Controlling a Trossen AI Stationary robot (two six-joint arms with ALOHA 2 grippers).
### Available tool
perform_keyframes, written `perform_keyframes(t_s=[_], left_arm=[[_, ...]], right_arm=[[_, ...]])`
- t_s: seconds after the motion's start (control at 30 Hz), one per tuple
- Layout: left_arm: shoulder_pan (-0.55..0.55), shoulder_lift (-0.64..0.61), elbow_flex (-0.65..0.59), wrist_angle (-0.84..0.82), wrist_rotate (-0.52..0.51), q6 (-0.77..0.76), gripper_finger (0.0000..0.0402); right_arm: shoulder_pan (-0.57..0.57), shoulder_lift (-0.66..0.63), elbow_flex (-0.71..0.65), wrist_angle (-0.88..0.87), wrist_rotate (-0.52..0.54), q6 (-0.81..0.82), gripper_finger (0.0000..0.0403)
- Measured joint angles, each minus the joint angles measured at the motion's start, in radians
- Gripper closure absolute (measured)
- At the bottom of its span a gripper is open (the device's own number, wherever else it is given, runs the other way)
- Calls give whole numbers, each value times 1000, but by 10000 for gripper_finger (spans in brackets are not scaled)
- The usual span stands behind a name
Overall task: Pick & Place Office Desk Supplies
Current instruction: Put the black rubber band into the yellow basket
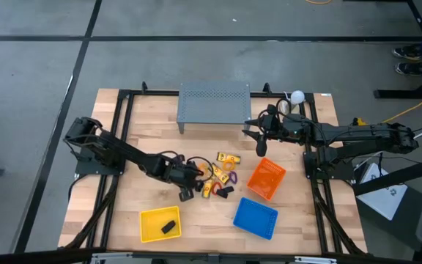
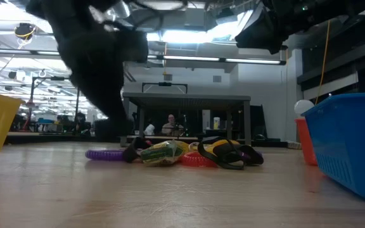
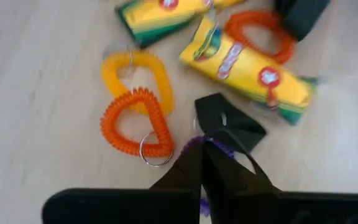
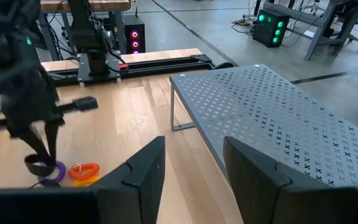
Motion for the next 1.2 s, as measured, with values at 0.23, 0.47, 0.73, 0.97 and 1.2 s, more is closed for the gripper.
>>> perform_keyframes(t_s=[0.23, 0.47, 0.73, 0.97, 1.2], left_arm=[[-72, -172, 0, -78, 45, 19, 399], [-232, -226, 0, -58, 178, -75, 399], [-391, -122, 0, -37, 105, -294, 398], [-438, -13, 0, -37, 113, -405, 378], [-437, -20, 0, -40, 67, -387, 284]], right_arm=[[0, 0, 0, -15, 2, 3, 238], [0, 0, 0, -14, 2, 2, 238], [0, 0, 0, -14, 2, 16, 238], [0, 0, 0, -14, -2, 25, 238], [0, 0, 0, -14, -23, 25, 238]])
